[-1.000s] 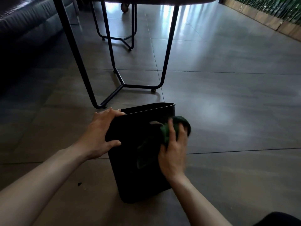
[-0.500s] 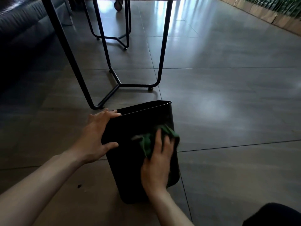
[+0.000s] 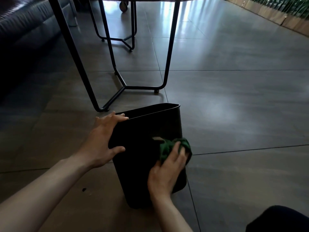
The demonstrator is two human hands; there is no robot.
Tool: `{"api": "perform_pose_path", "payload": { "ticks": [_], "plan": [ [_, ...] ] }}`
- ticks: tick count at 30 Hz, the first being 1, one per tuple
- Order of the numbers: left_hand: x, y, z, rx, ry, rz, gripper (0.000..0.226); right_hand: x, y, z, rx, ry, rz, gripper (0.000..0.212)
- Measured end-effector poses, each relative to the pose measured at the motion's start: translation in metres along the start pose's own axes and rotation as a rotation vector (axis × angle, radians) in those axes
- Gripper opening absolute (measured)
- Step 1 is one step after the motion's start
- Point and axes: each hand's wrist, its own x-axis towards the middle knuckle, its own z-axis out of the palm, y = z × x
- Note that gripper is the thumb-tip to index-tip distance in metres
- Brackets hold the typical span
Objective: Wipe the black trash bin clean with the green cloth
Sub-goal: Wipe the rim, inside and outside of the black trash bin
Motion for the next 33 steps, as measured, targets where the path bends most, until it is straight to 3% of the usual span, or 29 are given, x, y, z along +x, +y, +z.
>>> {"api": "perform_pose_path", "payload": {
  "ticks": [4, 7, 13, 15, 17, 20, 23, 27, 29, 31, 33],
  "plan": [
    [-0.001, 0.000, 0.000, 0.000, 0.012, -0.001, 0.082, 0.012, -0.048, 0.006, -0.109, -0.079, -0.473, 0.083],
    [-0.002, 0.000, 0.002, 0.003, 0.009, 0.018, 0.081, 0.020, -0.030, 0.002, -0.261, -0.080, -0.827, 0.072],
    [-0.001, -0.002, 0.002, 0.017, -0.008, 0.022, 0.087, -0.004, 0.072, -0.022, -0.630, -0.221, -1.138, 0.069],
    [-0.002, -0.001, 0.001, 0.012, -0.001, 0.019, 0.087, 0.012, 0.064, -0.026, -0.514, -0.139, -1.031, 0.062],
    [-0.003, -0.001, 0.001, 0.017, 0.002, 0.023, 0.086, 0.037, 0.031, -0.028, -0.290, -0.013, -0.746, 0.067],
    [-0.003, -0.001, 0.001, 0.012, -0.009, 0.015, 0.086, 0.064, -0.022, -0.027, -0.138, -0.013, -0.567, 0.076],
    [-0.001, -0.001, 0.002, 0.016, -0.008, 0.007, 0.086, 0.052, -0.017, -0.018, -0.321, -0.050, -0.881, 0.073],
    [-0.001, -0.003, 0.003, 0.042, -0.010, 0.029, 0.088, 0.012, 0.059, -0.022, -0.727, -0.293, -1.471, 0.058],
    [0.000, -0.003, 0.004, 0.026, -0.013, 0.054, 0.089, 0.021, 0.074, -0.037, -0.747, -0.327, -1.516, 0.052],
    [-0.001, -0.002, 0.005, 0.022, -0.018, 0.062, 0.088, 0.035, 0.066, -0.041, -0.611, -0.220, -1.303, 0.055],
    [0.000, 0.000, 0.006, 0.014, -0.001, 0.046, 0.087, 0.051, 0.035, -0.044, -0.413, -0.109, -0.935, 0.065]
  ]
}}
